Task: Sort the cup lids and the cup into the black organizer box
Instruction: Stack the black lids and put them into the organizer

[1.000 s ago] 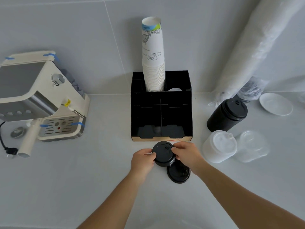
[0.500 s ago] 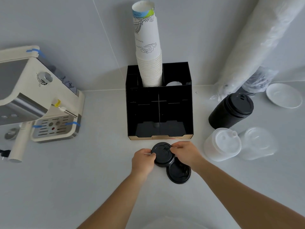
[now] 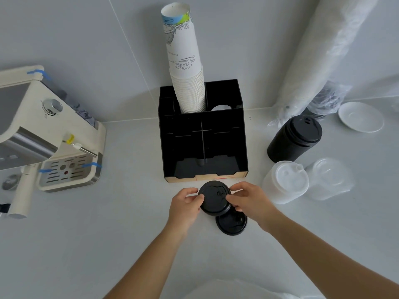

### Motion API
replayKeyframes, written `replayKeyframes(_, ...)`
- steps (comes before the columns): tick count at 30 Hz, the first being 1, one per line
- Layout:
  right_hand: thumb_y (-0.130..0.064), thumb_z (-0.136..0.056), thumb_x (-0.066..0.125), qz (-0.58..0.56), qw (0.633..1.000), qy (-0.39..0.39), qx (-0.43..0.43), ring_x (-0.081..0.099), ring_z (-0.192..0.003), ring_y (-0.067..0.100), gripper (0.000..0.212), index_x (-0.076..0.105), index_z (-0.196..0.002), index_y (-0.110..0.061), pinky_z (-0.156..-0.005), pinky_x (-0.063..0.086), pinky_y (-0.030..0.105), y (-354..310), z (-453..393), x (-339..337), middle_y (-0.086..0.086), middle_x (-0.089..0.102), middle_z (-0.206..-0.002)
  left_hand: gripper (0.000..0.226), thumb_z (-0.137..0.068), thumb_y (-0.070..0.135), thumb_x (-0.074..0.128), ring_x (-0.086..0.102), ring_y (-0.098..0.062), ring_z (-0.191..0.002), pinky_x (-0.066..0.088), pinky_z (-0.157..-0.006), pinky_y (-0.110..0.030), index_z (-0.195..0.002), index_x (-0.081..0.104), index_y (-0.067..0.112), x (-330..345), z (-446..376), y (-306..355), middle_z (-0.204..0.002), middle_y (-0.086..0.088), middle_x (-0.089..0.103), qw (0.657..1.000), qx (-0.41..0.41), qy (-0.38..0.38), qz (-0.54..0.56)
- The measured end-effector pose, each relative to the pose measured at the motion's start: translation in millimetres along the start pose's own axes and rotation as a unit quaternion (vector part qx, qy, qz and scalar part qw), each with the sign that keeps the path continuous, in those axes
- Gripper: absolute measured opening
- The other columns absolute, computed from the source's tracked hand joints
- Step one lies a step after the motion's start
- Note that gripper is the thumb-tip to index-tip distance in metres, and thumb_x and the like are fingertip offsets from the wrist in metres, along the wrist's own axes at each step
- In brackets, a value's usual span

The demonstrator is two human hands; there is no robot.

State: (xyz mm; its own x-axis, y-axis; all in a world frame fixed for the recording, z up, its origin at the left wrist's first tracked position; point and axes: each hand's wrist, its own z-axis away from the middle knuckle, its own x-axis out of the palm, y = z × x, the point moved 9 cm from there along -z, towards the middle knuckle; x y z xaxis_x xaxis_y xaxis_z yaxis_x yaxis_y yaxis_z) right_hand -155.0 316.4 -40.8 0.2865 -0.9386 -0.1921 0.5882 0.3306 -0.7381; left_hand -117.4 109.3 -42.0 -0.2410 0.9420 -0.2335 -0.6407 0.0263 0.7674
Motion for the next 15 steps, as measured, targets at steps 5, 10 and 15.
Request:
replayKeyframes(5,-0.017,-0.083,0.076,-0.076,0.997,0.002,0.034,0.068,-0.073,0.020,0.039,0.065,-0.121,-0.017,-0.083,0.058,0.033,34.2,15.0,-8.6,0.004,0.074,-0.089,0.027,-0.080,0.017,0.073,0.069,-0.018,-0.099,0.053,-0.098,-0.041,-0.107,0.068,0.018,14.9,4.5,2.7,-0.104,-0.003,0.073,0.998,0.028,-0.032,-0.044)
replayKeyframes(10,-0.013,-0.085,0.073,-0.123,0.991,0.014,0.050,0.072,-0.081,0.023,0.031,0.070,-0.116,-0.008,-0.088,0.060,0.036,63.0,25.8,-15.4,0.010,0.077,-0.091,0.027,-0.082,0.016,0.073,0.068,-0.014,-0.098,0.053,-0.093,-0.032,-0.109,0.072,0.012,35.7,7.8,1.4,-0.104,-0.001,0.074,0.991,0.054,-0.061,-0.104)
replayKeyframes(15,-0.015,-0.086,0.073,-0.131,0.989,0.026,0.064,0.070,-0.079,0.023,0.026,0.072,-0.112,-0.008,-0.090,0.060,0.039,80.9,28.2,-17.4,0.016,0.077,-0.092,0.029,-0.083,0.021,0.071,0.068,-0.014,-0.099,0.053,-0.093,-0.032,-0.111,0.072,0.015,46.4,7.4,-5.8,-0.105,0.002,0.074,0.982,0.065,-0.075,-0.159)
